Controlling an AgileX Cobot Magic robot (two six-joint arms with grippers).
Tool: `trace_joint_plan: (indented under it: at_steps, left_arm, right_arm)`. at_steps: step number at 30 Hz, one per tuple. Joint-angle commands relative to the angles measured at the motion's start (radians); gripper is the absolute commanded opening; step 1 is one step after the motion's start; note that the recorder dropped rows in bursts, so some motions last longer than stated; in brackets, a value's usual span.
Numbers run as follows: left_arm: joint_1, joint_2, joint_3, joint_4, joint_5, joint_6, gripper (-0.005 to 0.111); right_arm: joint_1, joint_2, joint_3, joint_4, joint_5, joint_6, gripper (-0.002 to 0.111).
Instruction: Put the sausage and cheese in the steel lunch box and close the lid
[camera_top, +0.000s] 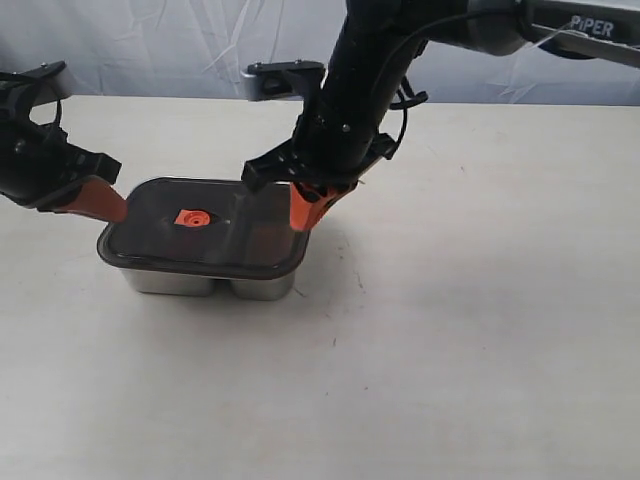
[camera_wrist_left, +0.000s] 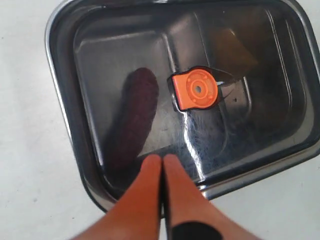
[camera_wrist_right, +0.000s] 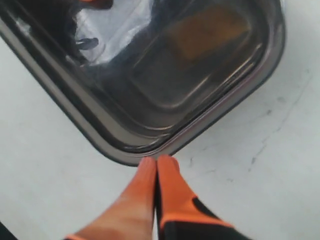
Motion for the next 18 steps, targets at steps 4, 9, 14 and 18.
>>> trace_joint_plan:
  at_steps: [4,9,14,18]
  left_arm:
    - [-0.002,0.022,-0.001,0.004,0.023,-0.011,0.000]
    - [-0.002,0.021,-0.001,0.009,0.013,-0.011,0.000]
    - [-0.002,0.021,-0.001,0.004,0.002,-0.011,0.000]
    - [-0.002,0.021,-0.001,0.010,0.000,-0.011,0.000]
  right_arm:
    - [0.027,-0.009,0.053,0.003,0.024,-0.012,-0.001]
    - [0.027,-0.029,0.056,0.001,0.024,-0.019,-0.001]
    - [0.034,-0.006,0.068,0.014,0.024,-0.037,-0.001]
    - [0.034,0.006,0.072,0.018,0.024,-0.037,-0.001]
